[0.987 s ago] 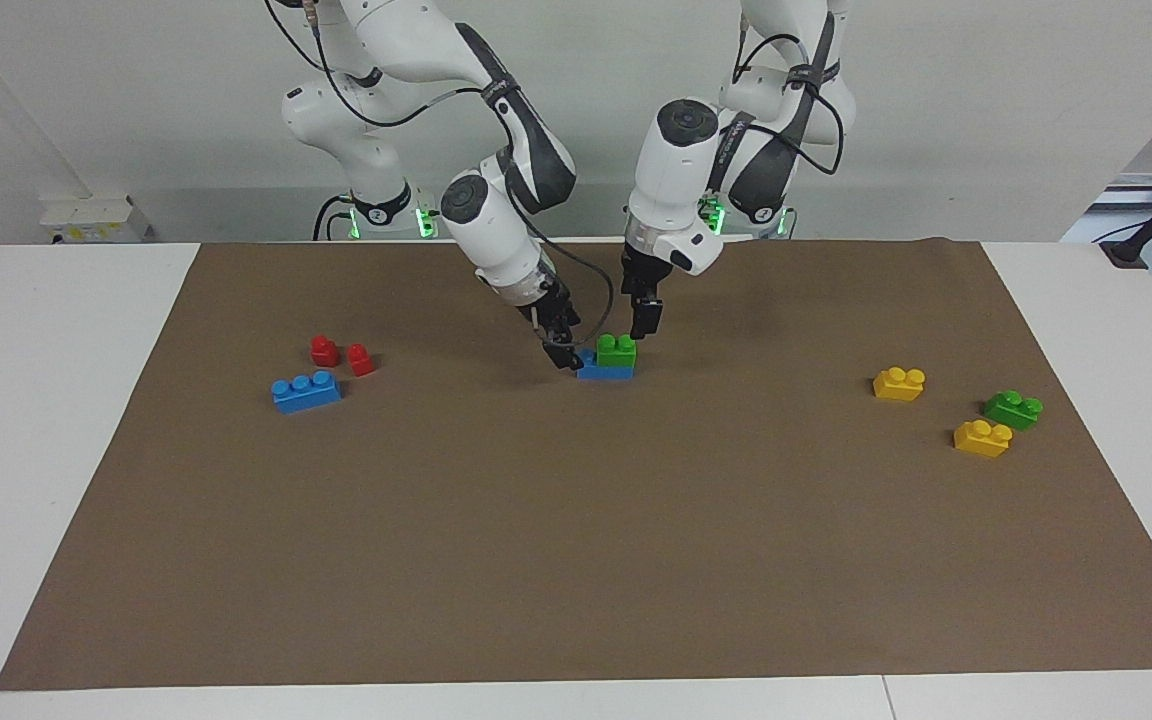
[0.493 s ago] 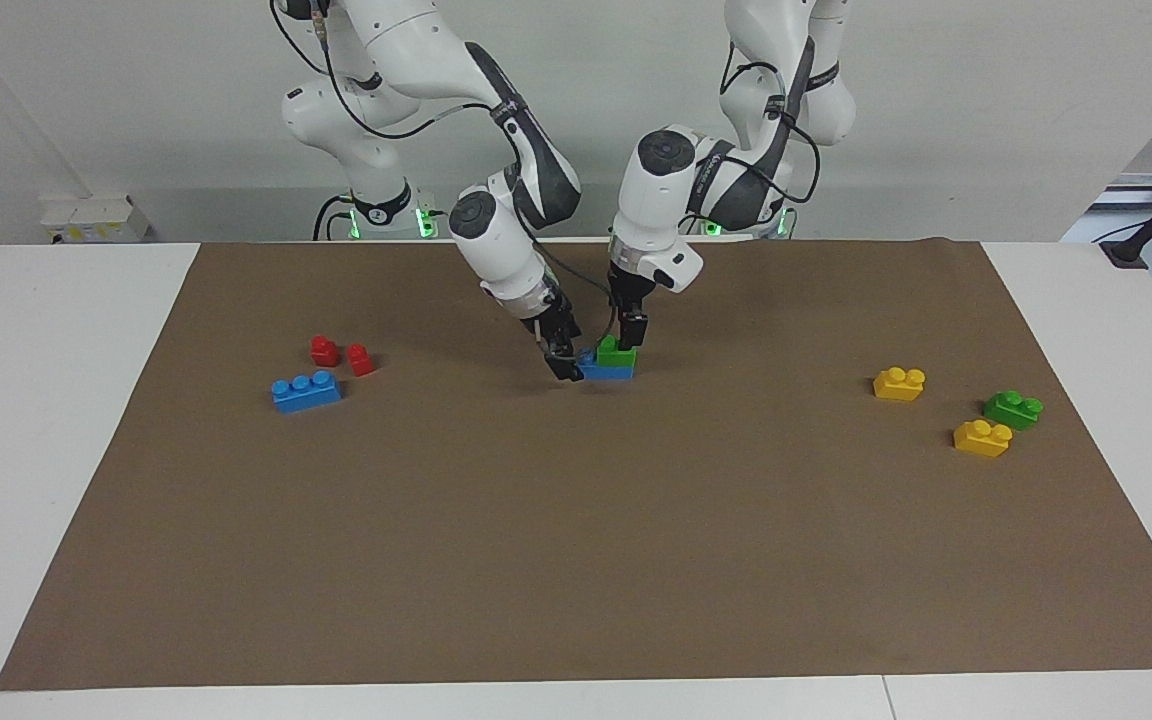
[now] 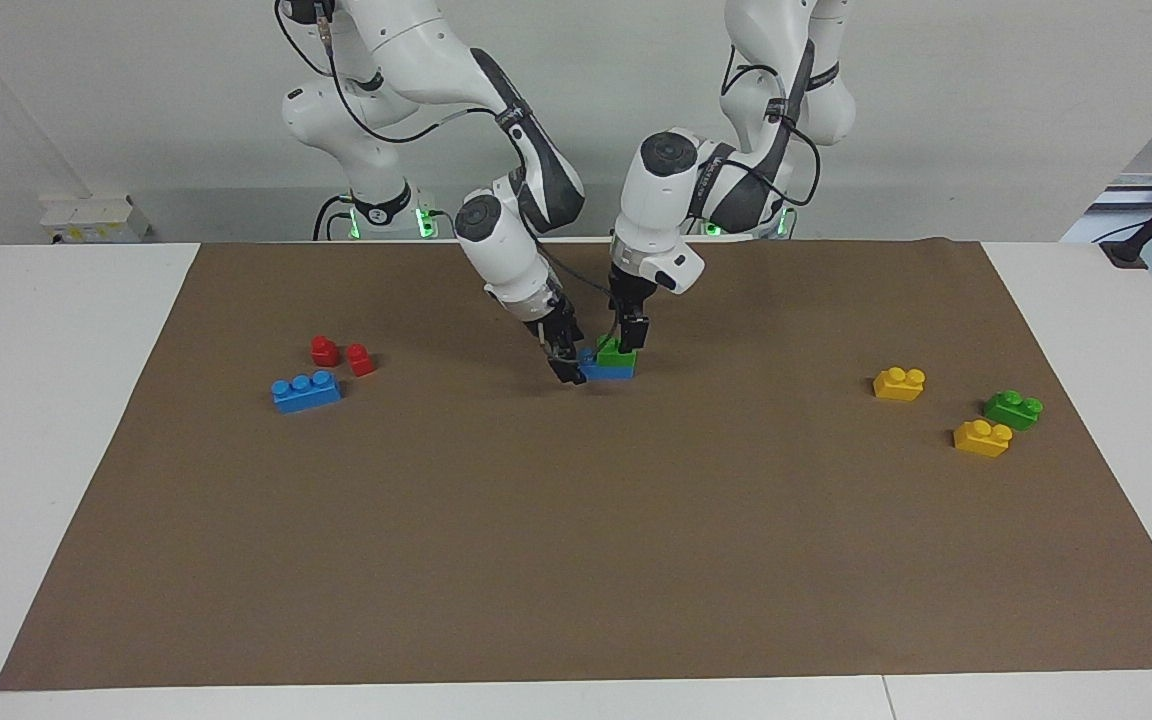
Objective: Remove green block with left arm and hold with right
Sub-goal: 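Grasp the green brick with the left gripper while the right gripper grasps blue, then pull the left gripper and the right gripper apart to separate the bricks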
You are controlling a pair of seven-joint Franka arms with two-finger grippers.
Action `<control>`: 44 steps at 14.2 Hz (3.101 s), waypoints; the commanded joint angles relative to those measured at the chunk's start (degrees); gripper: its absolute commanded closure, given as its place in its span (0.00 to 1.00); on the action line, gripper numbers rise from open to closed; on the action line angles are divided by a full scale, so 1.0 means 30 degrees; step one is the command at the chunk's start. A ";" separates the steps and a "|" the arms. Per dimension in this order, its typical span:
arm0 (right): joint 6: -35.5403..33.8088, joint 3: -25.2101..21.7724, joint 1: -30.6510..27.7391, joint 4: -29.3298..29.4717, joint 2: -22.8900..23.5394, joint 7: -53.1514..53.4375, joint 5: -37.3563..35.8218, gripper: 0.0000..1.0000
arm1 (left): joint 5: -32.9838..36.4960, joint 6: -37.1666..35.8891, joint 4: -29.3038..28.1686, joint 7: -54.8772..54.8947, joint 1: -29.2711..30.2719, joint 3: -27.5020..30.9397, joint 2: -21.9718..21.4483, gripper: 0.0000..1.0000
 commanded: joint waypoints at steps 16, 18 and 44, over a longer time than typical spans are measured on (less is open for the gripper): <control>0.0478 -0.0021 0.0473 0.0159 0.0286 -0.0992 0.0477 1.00 | 0.2198 -0.0904 -0.0180 -0.0854 -0.0314 0.0201 0.0622 0.05; 0.0478 -0.0021 0.0444 0.0159 0.0257 -0.1021 0.0477 1.00 | 0.2321 -0.0939 -0.0179 -0.0854 -0.0343 0.0201 0.0622 0.22; -0.9126 -0.0167 -0.9130 0.2649 -0.1706 -1.0915 0.0068 1.00 | 0.2321 -0.3957 0.1784 0.8656 0.6974 0.0289 -0.1253 1.00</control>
